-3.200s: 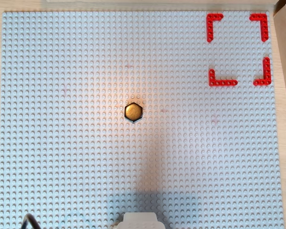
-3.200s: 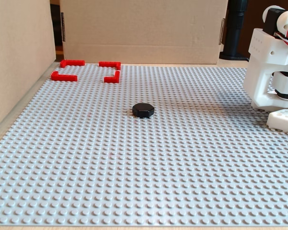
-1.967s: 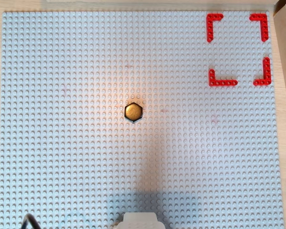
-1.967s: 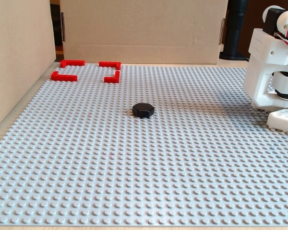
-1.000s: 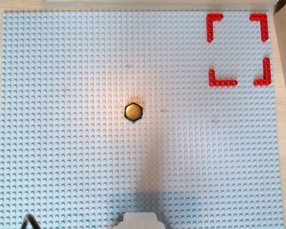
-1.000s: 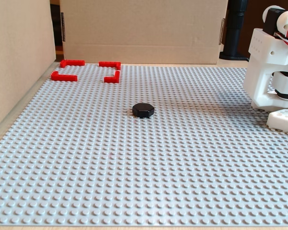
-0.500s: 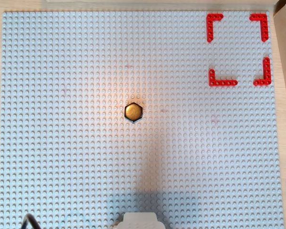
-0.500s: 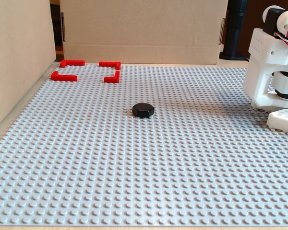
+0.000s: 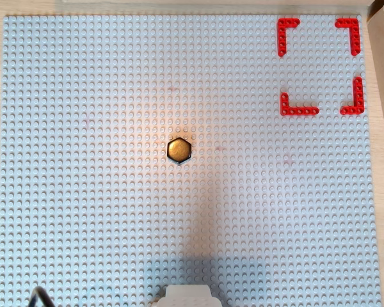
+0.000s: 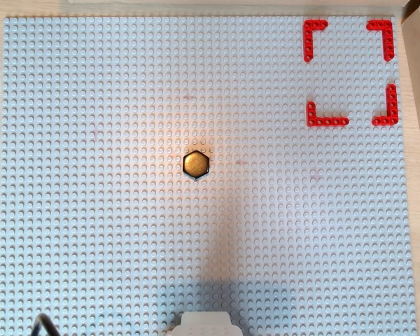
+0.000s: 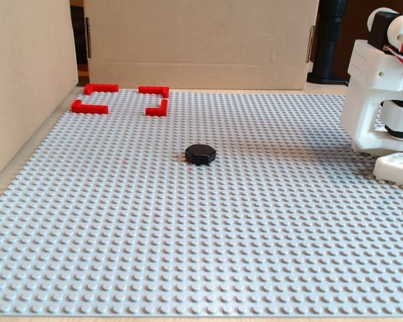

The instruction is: Grab the Lego and store it in red box

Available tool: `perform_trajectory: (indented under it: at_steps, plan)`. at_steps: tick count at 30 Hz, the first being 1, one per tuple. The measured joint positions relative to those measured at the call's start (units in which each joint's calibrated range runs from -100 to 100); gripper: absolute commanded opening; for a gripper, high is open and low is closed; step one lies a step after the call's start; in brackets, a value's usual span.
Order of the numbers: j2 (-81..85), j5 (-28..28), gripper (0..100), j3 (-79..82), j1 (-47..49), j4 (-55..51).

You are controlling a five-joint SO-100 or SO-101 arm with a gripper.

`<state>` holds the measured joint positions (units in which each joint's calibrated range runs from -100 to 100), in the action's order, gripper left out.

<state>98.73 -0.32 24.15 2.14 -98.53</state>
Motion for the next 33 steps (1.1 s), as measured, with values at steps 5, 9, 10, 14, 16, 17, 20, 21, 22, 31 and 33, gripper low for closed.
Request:
perform_trajectory:
  at_steps: [5,9,10,14,16,17,20,21,22,31,33]
  plan:
    - [0.0,0.0,1,0.0,0.0,0.6]
    - [-2.7,0.0,1,0.0,0.0,1.7]
    - [-4.0,0.0,1,-0.1,0.0,1.7]
    - [-11.3,0.0,1,-0.8,0.6,2.0]
    - [-15.1,0.0,2,-2.1,2.7,2.0]
    - [-17.0,0.0,2,-3.0,3.9,2.0]
    - [-21.7,0.2,2,-4.6,7.3,1.4]
    - [-23.7,0.4,2,-4.9,9.2,1.4]
    - [-25.4,0.8,2,-4.9,9.9,1.4]
    - [-39.8,5.9,6,-3.0,11.5,2.7]
    - [-42.1,6.5,7,0.4,11.7,5.4]
